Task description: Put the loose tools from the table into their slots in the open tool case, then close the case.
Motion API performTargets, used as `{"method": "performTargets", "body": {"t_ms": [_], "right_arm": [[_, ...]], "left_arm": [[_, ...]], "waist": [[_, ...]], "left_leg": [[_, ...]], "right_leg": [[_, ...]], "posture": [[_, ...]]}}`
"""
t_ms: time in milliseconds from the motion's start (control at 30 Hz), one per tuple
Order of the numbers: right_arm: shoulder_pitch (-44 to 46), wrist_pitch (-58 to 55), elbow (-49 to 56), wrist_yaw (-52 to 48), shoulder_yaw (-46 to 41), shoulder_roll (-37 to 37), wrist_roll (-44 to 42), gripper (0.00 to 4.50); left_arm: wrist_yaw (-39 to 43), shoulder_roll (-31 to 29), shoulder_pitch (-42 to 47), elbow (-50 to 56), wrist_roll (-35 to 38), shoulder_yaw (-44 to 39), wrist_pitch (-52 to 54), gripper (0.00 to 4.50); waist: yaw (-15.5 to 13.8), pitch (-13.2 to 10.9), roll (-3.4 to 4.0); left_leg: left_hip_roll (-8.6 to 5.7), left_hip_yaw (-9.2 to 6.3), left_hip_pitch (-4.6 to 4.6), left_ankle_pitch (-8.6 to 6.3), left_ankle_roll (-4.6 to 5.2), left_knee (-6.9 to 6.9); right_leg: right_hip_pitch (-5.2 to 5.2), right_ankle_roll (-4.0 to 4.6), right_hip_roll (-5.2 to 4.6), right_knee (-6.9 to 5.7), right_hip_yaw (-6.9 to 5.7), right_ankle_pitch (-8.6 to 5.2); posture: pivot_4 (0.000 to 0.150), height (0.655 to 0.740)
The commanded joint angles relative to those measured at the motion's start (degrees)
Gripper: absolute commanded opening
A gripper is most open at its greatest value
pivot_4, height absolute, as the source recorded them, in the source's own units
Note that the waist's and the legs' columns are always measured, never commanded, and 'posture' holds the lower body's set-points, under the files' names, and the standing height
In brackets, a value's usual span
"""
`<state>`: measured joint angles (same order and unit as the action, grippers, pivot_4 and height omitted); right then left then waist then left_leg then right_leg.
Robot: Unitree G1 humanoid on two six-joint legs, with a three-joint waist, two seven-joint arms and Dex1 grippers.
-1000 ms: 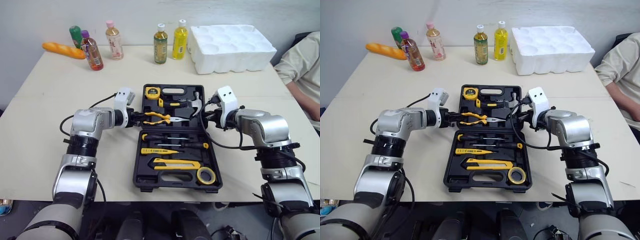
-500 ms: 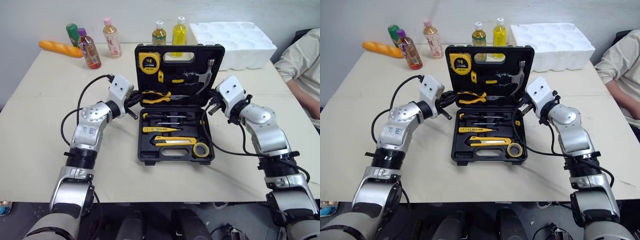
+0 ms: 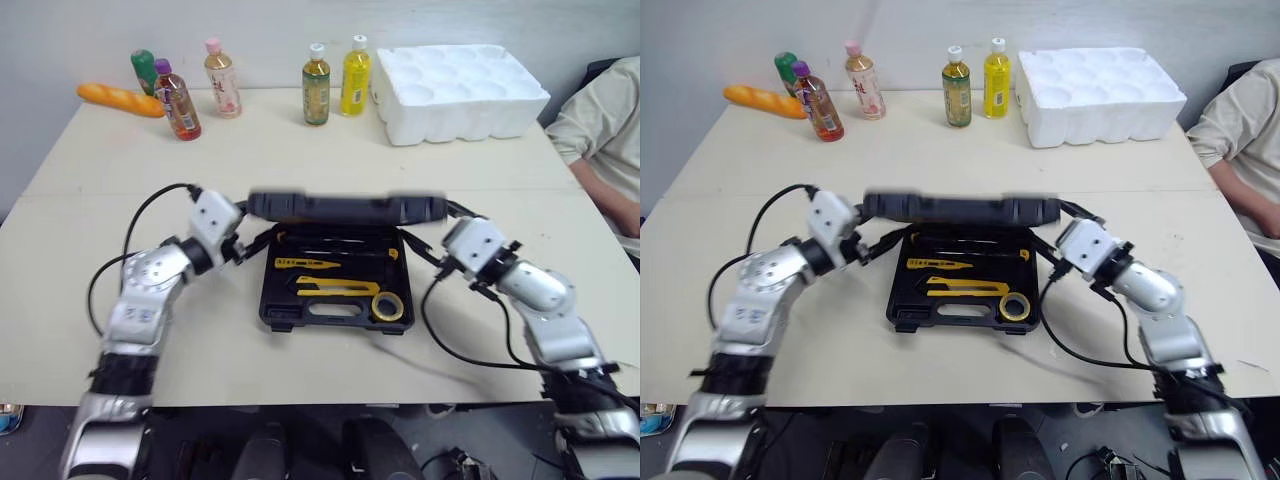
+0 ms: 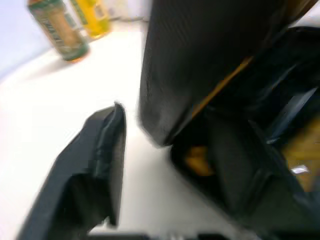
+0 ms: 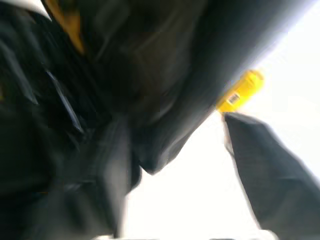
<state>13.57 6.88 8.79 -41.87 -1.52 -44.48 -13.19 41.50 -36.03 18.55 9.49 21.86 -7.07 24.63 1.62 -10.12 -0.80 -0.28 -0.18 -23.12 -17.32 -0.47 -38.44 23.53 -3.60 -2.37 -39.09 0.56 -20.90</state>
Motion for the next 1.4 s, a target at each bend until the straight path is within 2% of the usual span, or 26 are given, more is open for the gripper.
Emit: {"method": "performTargets", "body": {"t_ms": [33, 100, 133, 233, 300, 333, 367, 433, 600, 800, 833, 933, 967, 1067, 1133, 1167, 1300, 1400], "right_arm": [[-11.6, -13.5, 12.5, -12.1, -12.8, -9.6, -15.7, 4.20], [-19.3, -21.2, 14.8, -17.4, -21.9, -13.9, -22.7, 4.20], [-22.8, -26.5, 14.5, -20.1, -27.3, -15.6, -26.3, 4.20], [-29.3, -37.0, 13.2, -25.7, -37.6, -18.3, -32.4, 4.20], [-32.3, -41.0, 10.5, -28.9, -42.3, -19.4, -32.9, 4.20], [-33.1, -40.8, 8.9, -29.7, -43.4, -19.4, -31.5, 4.20], [-33.4, -40.9, 8.3, -29.7, -43.7, -19.4, -30.5, 4.20], [-33.1, -41.0, 8.0, -29.7, -43.5, -19.0, -29.8, 4.20], [-32.6, -41.2, 7.6, -30.4, -43.1, -18.4, -28.8, 4.20], [-33.4, -40.9, 9.3, -30.6, -42.8, -17.0, -27.7, 4.20], [-33.5, -41.0, 9.7, -30.3, -42.6, -16.7, -27.7, 4.20], [-33.7, -41.5, 10.5, -30.2, -42.3, -15.9, -28.0, 3.31], [-33.8, -41.1, 11.0, -30.4, -41.7, -15.3, -27.9, 2.88], [-33.7, -40.1, 12.6, -29.9, -40.0, -13.8, -27.7, 1.14], [-32.0, -40.5, 16.6, -26.8, -35.1, -12.1, -28.0, 0.27], [-31.2, -40.4, 18.2, -25.4, -32.4, -11.4, -27.5, 0.00], [-27.5, -38.8, 20.1, -21.6, -20.9, -9.8, -22.2, 0.00], [-24.9, -38.0, 19.2, -19.7, -14.3, -9.2, -18.5, 0.00]], "left_arm": [[11.5, -10.7, -10.7, 9.5, 15.6, -11.6, 16.5, 4.48], [18.0, -16.7, -18.2, 10.0, 20.3, -18.4, 20.8, 4.48], [19.9, -19.2, -20.9, 7.6, 20.7, -21.7, 22.3, 4.48], [22.4, -23.2, -24.0, 0.9, 20.2, -27.5, 23.1, 4.48], [23.5, -25.3, -24.1, -5.0, 17.7, -29.5, 20.7, 4.48], [23.7, -26.0, -23.7, -7.3, 16.2, -29.7, 18.8, 4.48], [23.4, -26.3, -22.9, -8.7, 15.5, -29.2, 17.9, 4.48], [23.4, -26.3, -21.6, -9.7, 14.5, -27.6, 16.2, 4.48], [23.0, -25.9, -18.4, -10.7, 13.3, -24.5, 14.5, 4.48], [22.7, -25.2, -15.3, -12.1, 12.3, -21.7, 12.6, 4.48], [22.7, -25.0, -14.5, -12.4, 12.1, -21.1, 11.9, 4.23], [22.7, -24.4, -12.1, -13.5, 11.8, -19.2, 11.2, 3.24], [22.2, -23.7, -10.4, -14.1, 11.3, -17.8, 10.6, 2.78], [20.7, -22.0, -6.3, -15.8, 9.6, -14.7, 9.0, 1.29], [17.6, -18.2, 0.8, -18.7, 6.6, -9.4, 7.3, 0.48], [16.7, -16.3, 4.2, -20.5, 5.3, -7.0, 6.9, 0.06], [13.5, -8.0, 17.9, -30.2, -1.3, 1.6, 4.3, 0.06], [10.5, -1.9, 26.1, -38.5, -4.5, 5.0, 3.3, 0.06]], "waist": [[-0.1, 0.0, 0.01], [-0.1, -0.1, 0.08], [-0.1, -0.2, 0.17], [-0.2, -0.4, 0.08], [-0.3, -0.4, 0.08], [-0.3, -0.4, 0.08], [-0.3, -0.3, 0.06], [-0.3, -0.3, 0.07], [-0.2, -0.3, 0.07], [-0.1, -0.3, 0.06], [-0.1, -0.3, 0.06], [-0.1, -0.4, 0.04], [-0.1, -0.4, 0.04], [-0.2, -0.4, 0.04], [-0.2, -0.3, 0.05], [-0.2, -0.4, 0.04], [-1.1, -0.3, -0.10], [-1.5, -0.3, -0.15]], "left_leg": [[0.00, -0.14, 0.05, 0.00, 0.00, 0.09], [0.00, -0.20, 0.27, -0.06, 0.15, 0.15], [0.00, -0.23, 0.71, -0.19, 0.38, 0.26], [0.00, -0.40, 2.71, -0.36, 0.53, 1.08], [0.05, -0.39, 3.03, -0.37, 0.50, 1.54], [0.07, -0.40, 3.03, -0.39, 0.46, 1.60], [0.06, -0.39, 3.03, -0.43, 0.43, 1.61], [0.04, -0.31, 2.68, -0.44, 0.45, 1.60], [0.03, -0.29, 1.72, -0.49, 0.45, 1.47], [0.03, -0.21, 1.83, -0.48, 0.46, 1.42], [0.03, -0.17, 1.87, -0.47, 0.47, 1.39], [0.03, -0.17, 1.94, -0.37, 0.42, 1.36], [0.03, -0.16, 1.97, -0.36, 0.41, 1.36], [0.03, -0.18, 1.96, -0.34, 0.40, 1.38], [0.03, -0.17, 1.92, -0.34, 0.39, 1.39], [0.02, -0.17, 1.96, -0.34, 0.39, 1.34], [-0.02, -0.18, 1.82, -0.32, 0.39, 1.12], [-0.03, -0.13, 1.69, -0.32, 0.37, 0.86]], "right_leg": [[-0.14, 0.00, 0.00, 0.17, -0.08, 0.00], [-0.44, 0.01, -0.04, 0.39, -0.11, 0.00], [-0.95, 0.01, -0.06, 0.72, -0.14, 0.00], [-3.02, 0.21, -0.15, 1.69, -0.31, -0.08], [-3.63, 0.78, -0.19, 2.15, -0.36, -0.38], [-3.65, 1.30, -0.20, 2.21, -0.39, -0.67], [-3.52, 1.29, -0.22, 2.21, -0.39, -0.67], [-2.94, 0.27, -0.26, 2.19, -0.38, -0.11], [-2.00, 0.22, -0.26, 2.05, -0.41, -0.09], [-2.04, 0.21, -0.23, 1.90, -0.36, -0.09], [-2.05, 0.21, -0.23, 1.81, -0.30, -0.09], [-2.04, 0.20, -0.23, 1.65, -0.29, -0.08], [-2.04, 0.20, -0.23, 1.60, -0.27, -0.08], [-2.01, 0.20, -0.23, 1.59, -0.29, -0.08], [-2.00, 0.20, -0.22, 1.61, -0.29, -0.08], [-2.04, 0.19, -0.22, 1.57, -0.30, -0.08], [-1.99, 0.08, -0.17, 1.46, -0.31, -0.02], [-1.91, 0.06, -0.10, 1.43, -0.27, -0.01]], "posture": [[0.150, 0.7400], [0.150, 0.7400], [0.150, 0.7400], [0.150, 0.7400], [0.150, 0.7400], [0.150, 0.7400], [0.150, 0.7400], [0.150, 0.7400], [0.150, 0.7400], [0.150, 0.7400], [0.150, 0.7400], [0.150, 0.7400], [0.150, 0.7400], [0.150, 0.7400], [0.150, 0.7400], [0.150, 0.7400], [0.150, 0.7400], [0.150, 0.7400]]}}
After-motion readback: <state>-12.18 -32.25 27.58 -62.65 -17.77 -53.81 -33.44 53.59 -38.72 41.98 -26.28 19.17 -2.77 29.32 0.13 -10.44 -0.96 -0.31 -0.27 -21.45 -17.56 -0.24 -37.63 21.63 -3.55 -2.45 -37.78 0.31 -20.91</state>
